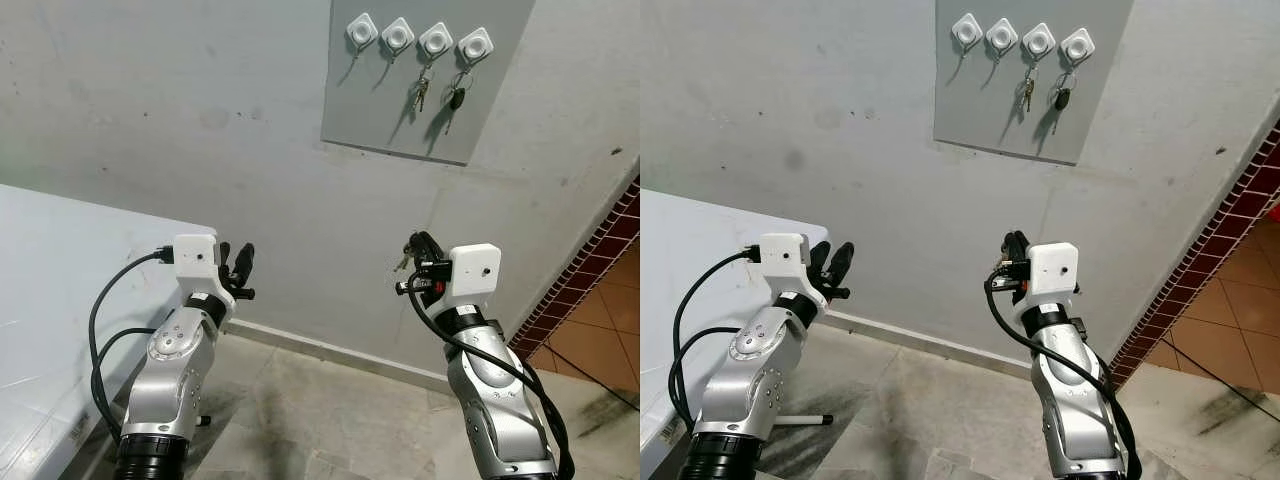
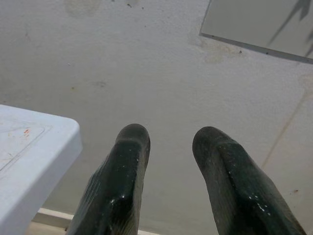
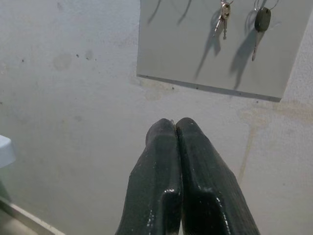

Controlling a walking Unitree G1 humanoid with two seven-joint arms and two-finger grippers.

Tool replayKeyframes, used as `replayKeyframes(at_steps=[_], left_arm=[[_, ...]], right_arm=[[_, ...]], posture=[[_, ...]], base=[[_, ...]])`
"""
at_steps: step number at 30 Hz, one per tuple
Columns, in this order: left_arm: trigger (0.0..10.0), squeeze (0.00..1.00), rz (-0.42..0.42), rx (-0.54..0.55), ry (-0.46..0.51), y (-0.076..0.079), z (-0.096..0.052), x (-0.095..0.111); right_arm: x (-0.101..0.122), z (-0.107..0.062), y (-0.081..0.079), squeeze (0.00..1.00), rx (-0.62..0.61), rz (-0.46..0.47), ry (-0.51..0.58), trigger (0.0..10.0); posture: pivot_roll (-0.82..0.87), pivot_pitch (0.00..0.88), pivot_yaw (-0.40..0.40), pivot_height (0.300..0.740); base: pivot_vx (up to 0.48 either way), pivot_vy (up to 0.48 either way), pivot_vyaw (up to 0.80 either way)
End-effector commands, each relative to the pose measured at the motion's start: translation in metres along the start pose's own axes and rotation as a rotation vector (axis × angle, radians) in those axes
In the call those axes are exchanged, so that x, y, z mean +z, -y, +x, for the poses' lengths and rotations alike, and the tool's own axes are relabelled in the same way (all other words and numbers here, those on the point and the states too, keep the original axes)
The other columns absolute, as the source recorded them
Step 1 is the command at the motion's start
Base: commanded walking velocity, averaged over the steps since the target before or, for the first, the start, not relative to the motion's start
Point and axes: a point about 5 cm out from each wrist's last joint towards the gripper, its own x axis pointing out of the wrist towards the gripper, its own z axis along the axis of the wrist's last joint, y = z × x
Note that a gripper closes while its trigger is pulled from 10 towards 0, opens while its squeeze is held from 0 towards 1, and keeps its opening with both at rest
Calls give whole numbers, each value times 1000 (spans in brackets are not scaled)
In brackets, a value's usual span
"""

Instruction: Hang keys on a hook

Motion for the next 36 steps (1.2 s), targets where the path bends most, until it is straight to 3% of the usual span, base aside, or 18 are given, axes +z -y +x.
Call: replayKeyframes(at_steps=[1, 21, 36], left_arm=[[10000, 0, 15, -8, 11, 1, 0, 4], [10000, 0, 25, -17, 12, 1, 0, 6], [10000, 0, 21, -17, 15, 0, -1, 8]], right_arm=[[5, 0, 1, 0, 2, 0, 27, 10000], [5, 0, 0, 0, 3, -3, 22, 10000], [5, 0, -1, 0, 2, 0, 19, 10000]], posture=[[130, 0, -42, 740], [136, 0, -43, 740], [133, 0, -42, 740]], base=[[0, 0, 0], [0, 0, 0], [312, 0, 0]])
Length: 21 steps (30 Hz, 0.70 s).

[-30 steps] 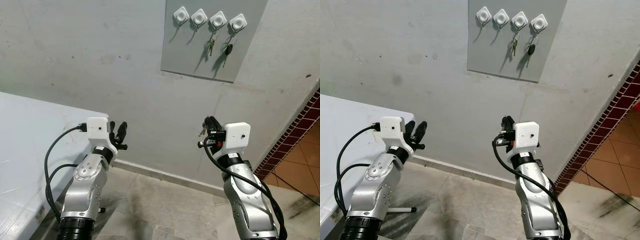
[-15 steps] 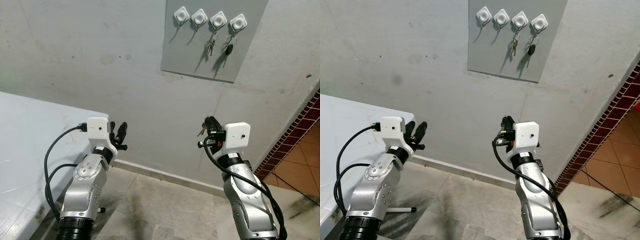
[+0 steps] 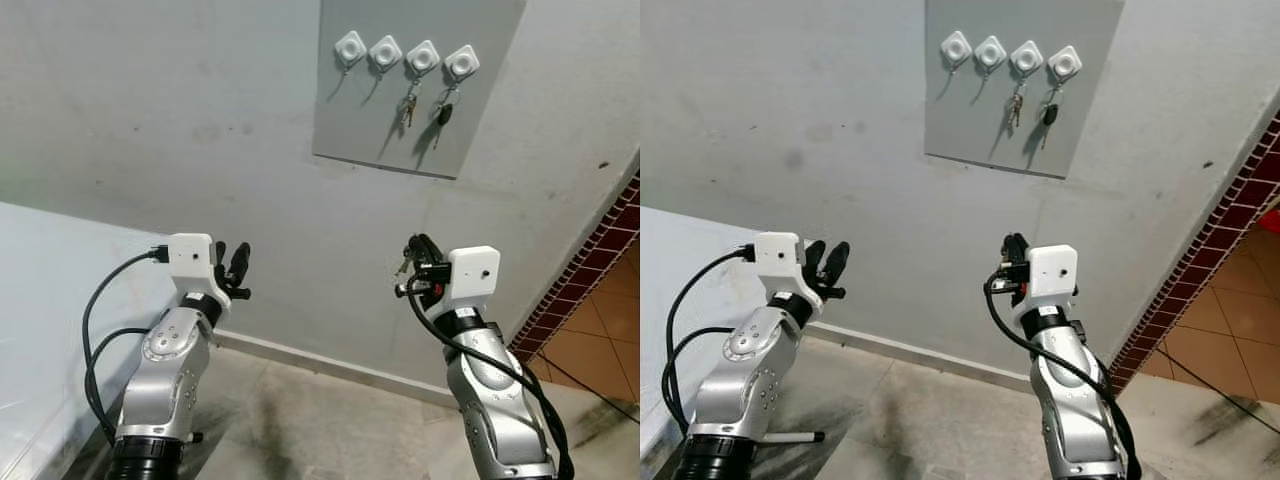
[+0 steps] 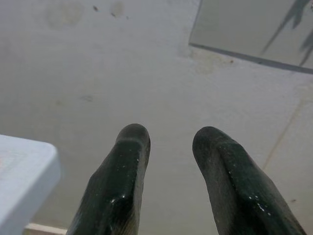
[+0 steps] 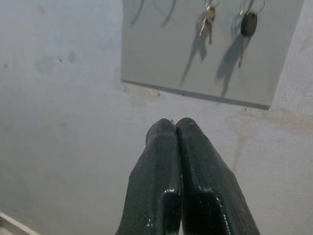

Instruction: Hang keys on a hook

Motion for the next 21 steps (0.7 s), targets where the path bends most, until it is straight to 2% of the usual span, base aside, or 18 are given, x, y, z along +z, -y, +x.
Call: replayKeyframes(at_steps=[1, 21], left_arm=[[10000, 0, 11, 8, 7, -4, -1, 4], [10000, 0, 11, 3, 5, -3, -1, 4]], right_arm=[[6, 1, -2, 0, 9, 5, 25, 10000], [5, -1, -3, 0, 9, 10, 19, 10000]], posture=[[133, 0, -42, 740], [135, 0, -42, 740]], base=[[337, 0, 0], [337, 0, 0]])
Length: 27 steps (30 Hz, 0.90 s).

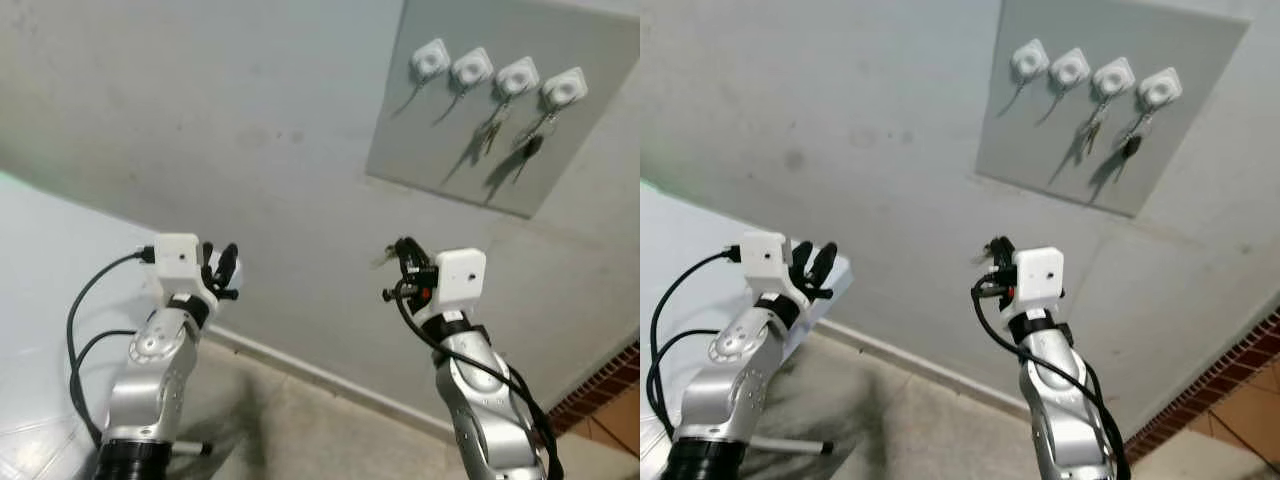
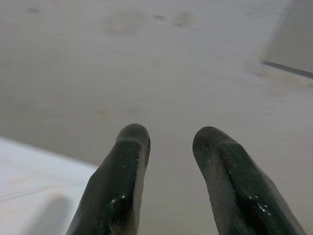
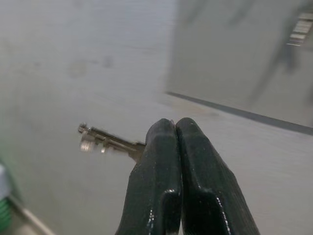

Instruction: Hang keys on a hook

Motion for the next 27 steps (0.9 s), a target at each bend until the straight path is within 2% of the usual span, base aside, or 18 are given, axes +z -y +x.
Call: replayKeyframes(at_steps=[1, 25, 27], left_arm=[[10000, 0, 8, -32, 6, 10, 3, 3], [10000, 0, 6, -41, 16, 11, 3, 5], [10000, 0, 8, -36, 21, 11, 3, 5]], right_arm=[[5, -2, 11, 0, -30, -13, 16, 10000], [3, -2, 9, 0, -28, -6, 9, 10000], [3, -2, 9, 0, -28, -6, 8, 10000]], posture=[[135, 0, -42, 740], [137, 0, -40, 740], [137, 0, -40, 740]], base=[[337, 0, 0], [349, 0, 0], [0, 0, 0]])
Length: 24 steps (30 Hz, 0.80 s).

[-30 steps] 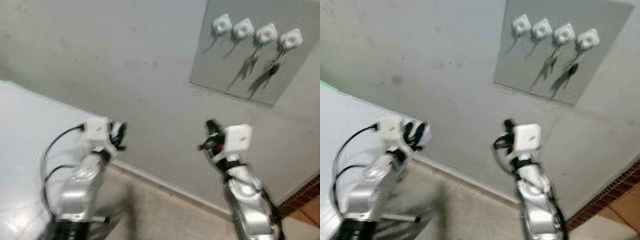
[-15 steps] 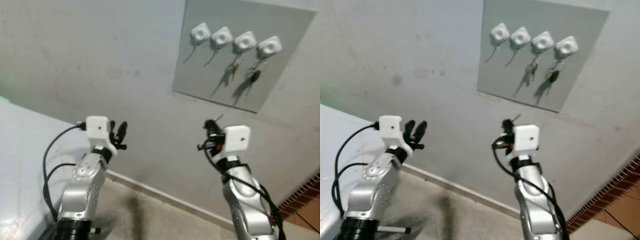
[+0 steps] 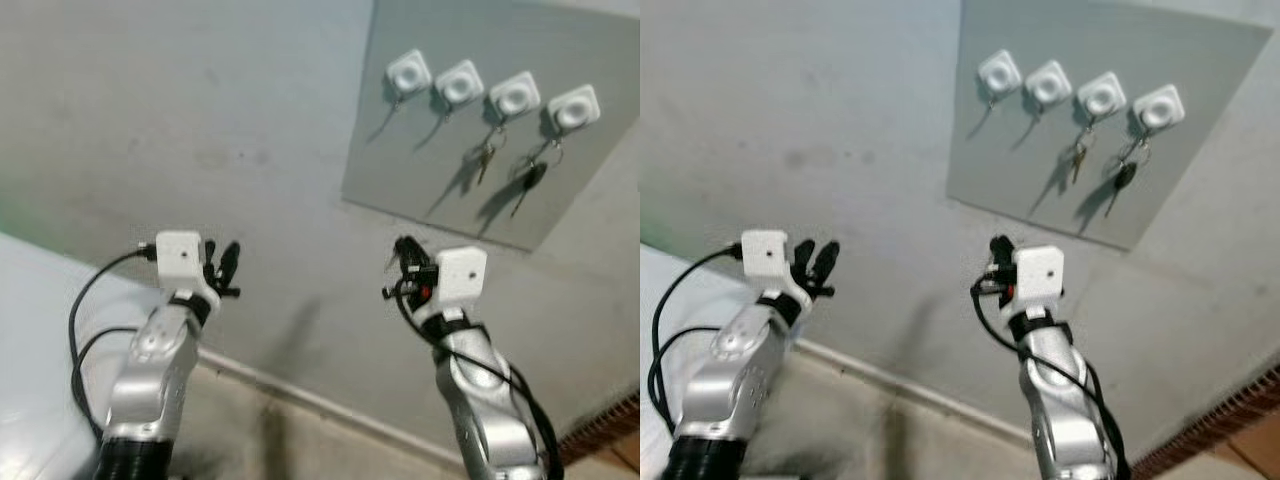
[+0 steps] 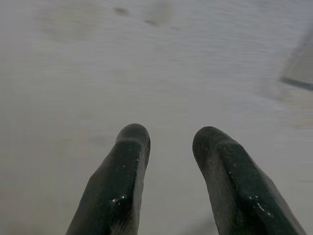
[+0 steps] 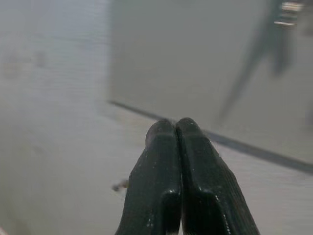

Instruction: Hang keys on a hook

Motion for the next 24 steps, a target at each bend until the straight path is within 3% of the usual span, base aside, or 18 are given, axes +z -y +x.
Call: replayKeyframes(at_steps=[1, 5, 13, 17, 24], left_arm=[[10000, 0, 4, -22, 36, 10, 2, 5], [10000, 0, 50, -23, 18, 12, 4, 2], [10000, 0, 51, -83, 11, 19, 6, 1], [10000, 0, 52, -104, 5, 22, 8, 0], [10000, 0, 37, -163, -3, 32, 17, 0]], right_arm=[[2, -2, 10, 0, -28, -10, 4, 10000], [-1, -2, 9, 0, -26, -10, -8, 10000], [-5, -4, 14, 0, -93, 38, -52, 10000], [-7, -6, 17, 0, -133, 17, -65, 10000], [-7, -12, 22, 0, -170, 83, -71, 10000]], posture=[[136, 0, -40, 740], [135, 0, -39, 740], [117, 0, -24, 740], [81, 0, 0, 740], [38, 0, 27, 740]], base=[[0, 0, 0], [0, 0, 0], [0, 0, 0], [0, 0, 0], [0, 0, 0]])
